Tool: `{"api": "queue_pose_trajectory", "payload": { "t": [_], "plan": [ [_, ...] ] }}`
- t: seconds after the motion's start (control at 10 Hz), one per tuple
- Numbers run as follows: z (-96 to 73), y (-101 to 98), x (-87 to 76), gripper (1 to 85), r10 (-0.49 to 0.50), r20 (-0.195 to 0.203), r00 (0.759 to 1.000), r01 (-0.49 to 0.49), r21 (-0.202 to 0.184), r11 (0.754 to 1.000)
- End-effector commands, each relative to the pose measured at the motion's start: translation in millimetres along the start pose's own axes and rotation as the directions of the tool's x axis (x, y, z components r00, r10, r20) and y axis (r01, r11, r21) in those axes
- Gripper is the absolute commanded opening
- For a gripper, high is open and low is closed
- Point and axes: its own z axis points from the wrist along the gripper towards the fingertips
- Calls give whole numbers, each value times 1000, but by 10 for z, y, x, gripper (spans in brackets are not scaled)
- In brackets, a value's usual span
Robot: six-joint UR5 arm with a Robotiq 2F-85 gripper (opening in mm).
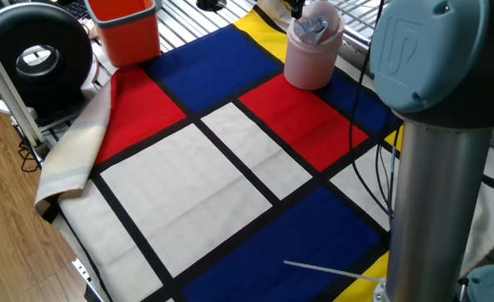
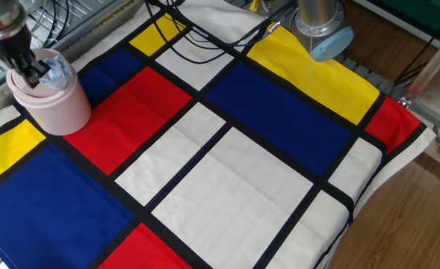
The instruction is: Put the garbage in the trash can
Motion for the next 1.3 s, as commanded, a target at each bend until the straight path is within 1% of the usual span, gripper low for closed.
{"api": "queue_pose_trajectory", "payload": {
  "t": [0.0, 0.3, 0.7, 1.0, 1.2],
  "plan": [
    [-110, 72, 85, 10, 25, 7, 1000, -25, -19, 1000],
    [-48, 121, 104, 10, 30, 17, 999, -30, -29, 999],
    [67, 101, 87, 10, 17, 26, 1000, -16, -42, 999],
    [320, 46, 77, 10, 0, 52, 999, 3, -56, 998],
    [450, 19, 53, 10, -9, 67, 998, 12, -57, 998]
  ]
}}
